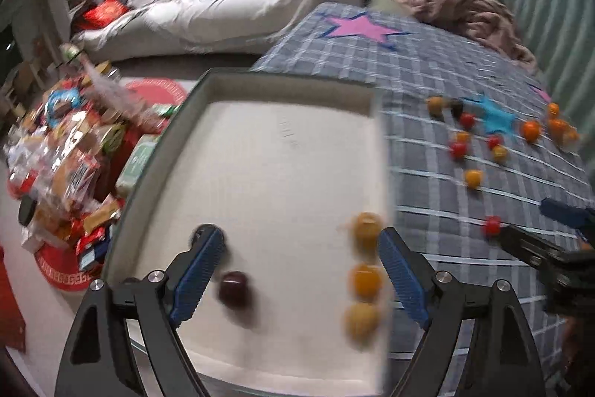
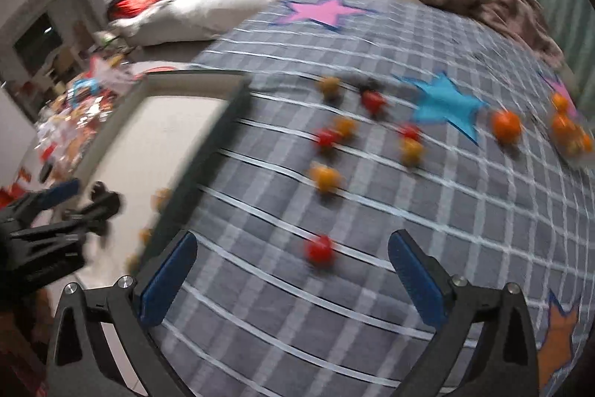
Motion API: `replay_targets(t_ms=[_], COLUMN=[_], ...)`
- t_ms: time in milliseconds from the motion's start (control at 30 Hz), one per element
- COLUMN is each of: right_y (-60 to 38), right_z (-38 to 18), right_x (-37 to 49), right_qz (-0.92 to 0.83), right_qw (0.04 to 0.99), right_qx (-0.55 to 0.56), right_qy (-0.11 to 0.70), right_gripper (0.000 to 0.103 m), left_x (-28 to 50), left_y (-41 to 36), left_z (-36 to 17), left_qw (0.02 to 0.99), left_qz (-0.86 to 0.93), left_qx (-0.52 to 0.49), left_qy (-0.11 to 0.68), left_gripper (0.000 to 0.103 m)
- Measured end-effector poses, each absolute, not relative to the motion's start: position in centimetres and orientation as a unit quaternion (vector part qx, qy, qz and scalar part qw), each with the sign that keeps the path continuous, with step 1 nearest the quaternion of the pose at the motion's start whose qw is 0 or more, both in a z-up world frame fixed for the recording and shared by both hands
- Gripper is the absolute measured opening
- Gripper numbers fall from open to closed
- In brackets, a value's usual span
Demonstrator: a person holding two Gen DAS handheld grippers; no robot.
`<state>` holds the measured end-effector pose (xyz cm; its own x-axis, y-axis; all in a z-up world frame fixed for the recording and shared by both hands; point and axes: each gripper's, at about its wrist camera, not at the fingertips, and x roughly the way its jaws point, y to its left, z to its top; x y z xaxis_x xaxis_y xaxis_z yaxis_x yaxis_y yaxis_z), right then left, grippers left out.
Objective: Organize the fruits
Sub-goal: 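Move both tools back toward the red and yellow tomatoes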
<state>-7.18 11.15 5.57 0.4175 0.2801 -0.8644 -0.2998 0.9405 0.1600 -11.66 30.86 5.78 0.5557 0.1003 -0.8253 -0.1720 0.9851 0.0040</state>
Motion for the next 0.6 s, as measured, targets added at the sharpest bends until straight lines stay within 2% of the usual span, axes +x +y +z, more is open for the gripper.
replay_targets(t_ms=[267,600], right_y=[4.0,2.2], right_z=[3.5,4.0], right_x=[-7.4,-5.1], right_qz=[0.101,0.106], right_qw=[0.841,0.848], right_qx=[0.022,0.034], right_qy=[0.532,0.518], right_gripper=[0.103,0.103], left_x=[-11.2,-9.4], left_y=[22.9,18.5], left_z=[5.8,3.4], left_qw=[0.881,0.871], left_qz=[0.018,0.024], left_qx=[0.001,0.007], left_qy=[0.472,0.491], left_gripper=[0.086,0.086])
